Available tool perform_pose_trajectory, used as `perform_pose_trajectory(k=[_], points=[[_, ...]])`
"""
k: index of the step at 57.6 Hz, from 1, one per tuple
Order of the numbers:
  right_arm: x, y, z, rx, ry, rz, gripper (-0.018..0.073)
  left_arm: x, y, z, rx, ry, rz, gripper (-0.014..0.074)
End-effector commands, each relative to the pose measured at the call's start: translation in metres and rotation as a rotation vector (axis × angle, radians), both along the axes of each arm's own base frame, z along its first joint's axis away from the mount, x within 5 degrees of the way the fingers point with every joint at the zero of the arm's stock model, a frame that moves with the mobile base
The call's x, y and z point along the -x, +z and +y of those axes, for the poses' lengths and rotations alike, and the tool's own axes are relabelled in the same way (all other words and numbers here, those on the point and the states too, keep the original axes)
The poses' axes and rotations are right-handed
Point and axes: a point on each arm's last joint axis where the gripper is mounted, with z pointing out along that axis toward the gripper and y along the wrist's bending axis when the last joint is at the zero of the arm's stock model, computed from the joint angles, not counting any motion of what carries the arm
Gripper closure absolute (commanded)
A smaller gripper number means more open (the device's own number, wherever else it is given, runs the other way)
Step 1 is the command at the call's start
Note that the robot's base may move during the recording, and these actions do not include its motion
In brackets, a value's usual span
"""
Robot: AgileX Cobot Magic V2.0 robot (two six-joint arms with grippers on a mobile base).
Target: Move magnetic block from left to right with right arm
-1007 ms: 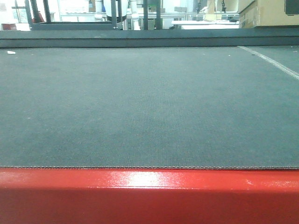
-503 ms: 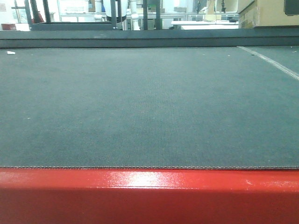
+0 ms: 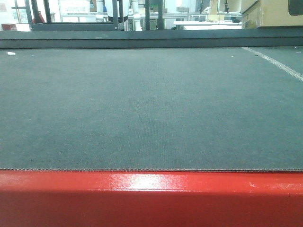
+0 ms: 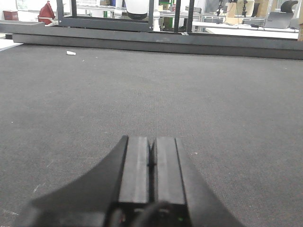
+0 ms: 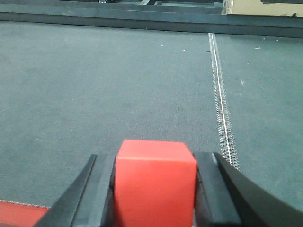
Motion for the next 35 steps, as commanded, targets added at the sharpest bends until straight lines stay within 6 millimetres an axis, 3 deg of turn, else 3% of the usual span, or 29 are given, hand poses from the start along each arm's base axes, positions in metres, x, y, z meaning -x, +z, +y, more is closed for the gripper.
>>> perform_pose_trajectory(k=[1, 35], points=[[-0.0003, 0.0147, 0.0003, 0.006, 0.000, -0.098, 0.0345, 0.0012, 0.0053, 0.0008, 0.018, 0.006, -0.086, 0.0722], [-0.0003, 0.0147, 0.0003, 0.006, 0.000, -0.098, 0.0345, 0.0012, 0.0053, 0.0008, 0.018, 0.006, -0.086, 0.0722]])
